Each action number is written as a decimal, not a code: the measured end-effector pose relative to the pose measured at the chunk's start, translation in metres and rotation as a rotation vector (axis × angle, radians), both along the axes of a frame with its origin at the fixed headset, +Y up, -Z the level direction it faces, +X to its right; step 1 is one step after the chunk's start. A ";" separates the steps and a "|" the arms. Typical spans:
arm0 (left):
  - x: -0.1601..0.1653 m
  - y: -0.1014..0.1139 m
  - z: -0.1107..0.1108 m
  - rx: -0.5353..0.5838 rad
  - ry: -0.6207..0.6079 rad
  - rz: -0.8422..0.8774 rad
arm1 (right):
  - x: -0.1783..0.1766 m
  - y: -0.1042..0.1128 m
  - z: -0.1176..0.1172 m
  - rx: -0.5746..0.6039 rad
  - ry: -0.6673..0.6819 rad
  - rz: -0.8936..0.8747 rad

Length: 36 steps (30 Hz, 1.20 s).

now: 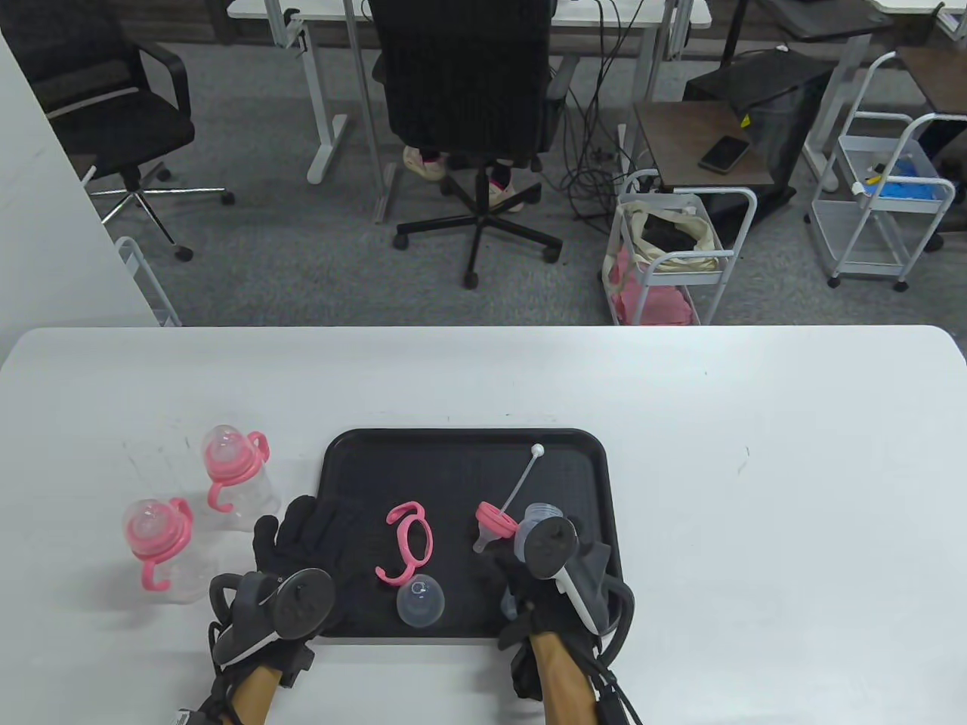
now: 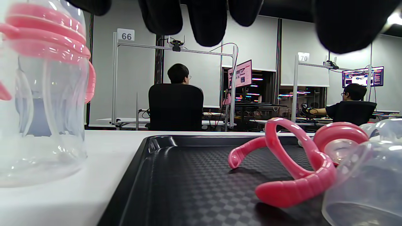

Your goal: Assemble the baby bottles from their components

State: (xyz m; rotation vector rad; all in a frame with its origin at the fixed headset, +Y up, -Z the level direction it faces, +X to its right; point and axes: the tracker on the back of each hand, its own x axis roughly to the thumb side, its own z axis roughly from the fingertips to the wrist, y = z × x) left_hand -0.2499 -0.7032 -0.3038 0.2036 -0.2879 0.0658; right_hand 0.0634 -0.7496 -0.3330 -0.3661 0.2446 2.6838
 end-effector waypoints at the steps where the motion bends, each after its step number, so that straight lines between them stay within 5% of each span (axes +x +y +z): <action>1: 0.000 0.000 0.000 0.001 0.001 0.002 | 0.000 -0.002 -0.001 -0.007 -0.013 -0.016; 11: 0.000 -0.002 -0.001 -0.012 0.004 0.006 | 0.015 -0.004 -0.003 0.012 -0.075 -0.096; 25: 0.000 0.001 -0.005 -0.059 -0.006 0.117 | 0.053 0.023 0.008 0.132 -0.077 -0.441; 36: 0.015 0.016 -0.056 -0.209 -0.025 0.124 | 0.063 0.033 0.011 0.273 0.010 -0.599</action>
